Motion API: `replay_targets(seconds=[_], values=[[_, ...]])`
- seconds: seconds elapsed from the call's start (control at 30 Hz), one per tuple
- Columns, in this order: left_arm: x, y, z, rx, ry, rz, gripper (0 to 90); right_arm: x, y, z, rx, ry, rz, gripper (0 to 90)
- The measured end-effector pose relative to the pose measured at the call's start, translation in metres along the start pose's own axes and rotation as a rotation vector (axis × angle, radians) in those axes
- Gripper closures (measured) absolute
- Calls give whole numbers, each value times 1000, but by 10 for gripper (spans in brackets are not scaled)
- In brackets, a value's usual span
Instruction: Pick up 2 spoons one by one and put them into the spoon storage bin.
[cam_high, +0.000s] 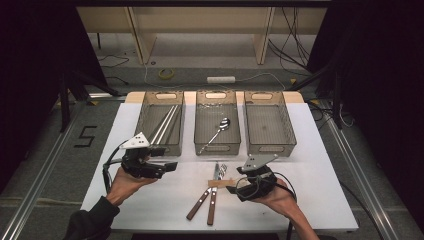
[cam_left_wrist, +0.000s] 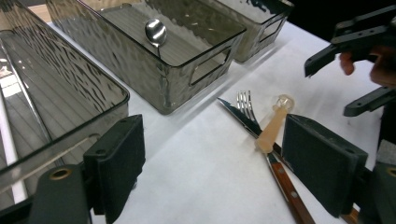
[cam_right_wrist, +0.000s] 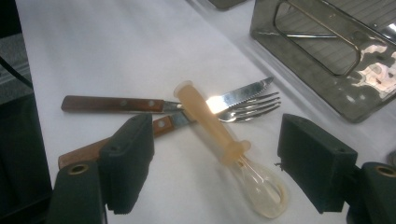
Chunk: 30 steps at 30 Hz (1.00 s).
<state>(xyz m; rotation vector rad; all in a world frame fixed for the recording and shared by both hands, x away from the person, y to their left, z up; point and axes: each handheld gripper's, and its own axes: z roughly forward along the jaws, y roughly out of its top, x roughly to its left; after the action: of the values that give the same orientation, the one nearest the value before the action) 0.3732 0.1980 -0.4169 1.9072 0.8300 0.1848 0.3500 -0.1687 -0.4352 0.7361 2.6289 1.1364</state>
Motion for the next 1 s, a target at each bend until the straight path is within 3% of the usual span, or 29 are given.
replay_targets(seconds=[0.2, 0.33, 0.63, 1.0], values=[[-1, -9, -8, -31, -19, -6, 196, -1, 5, 5, 51, 14, -34, 302], [-4, -13, -10, -16, -1, 22, 187, -3, 10, 8, 81, 21, -64, 313], [-6, -18, -15, -30, 15, 16, 166, -7, 19, 18, 144, 28, -99, 325], [-9, -19, -17, -47, 22, 37, 161, -8, 29, 28, 214, 30, -146, 347]])
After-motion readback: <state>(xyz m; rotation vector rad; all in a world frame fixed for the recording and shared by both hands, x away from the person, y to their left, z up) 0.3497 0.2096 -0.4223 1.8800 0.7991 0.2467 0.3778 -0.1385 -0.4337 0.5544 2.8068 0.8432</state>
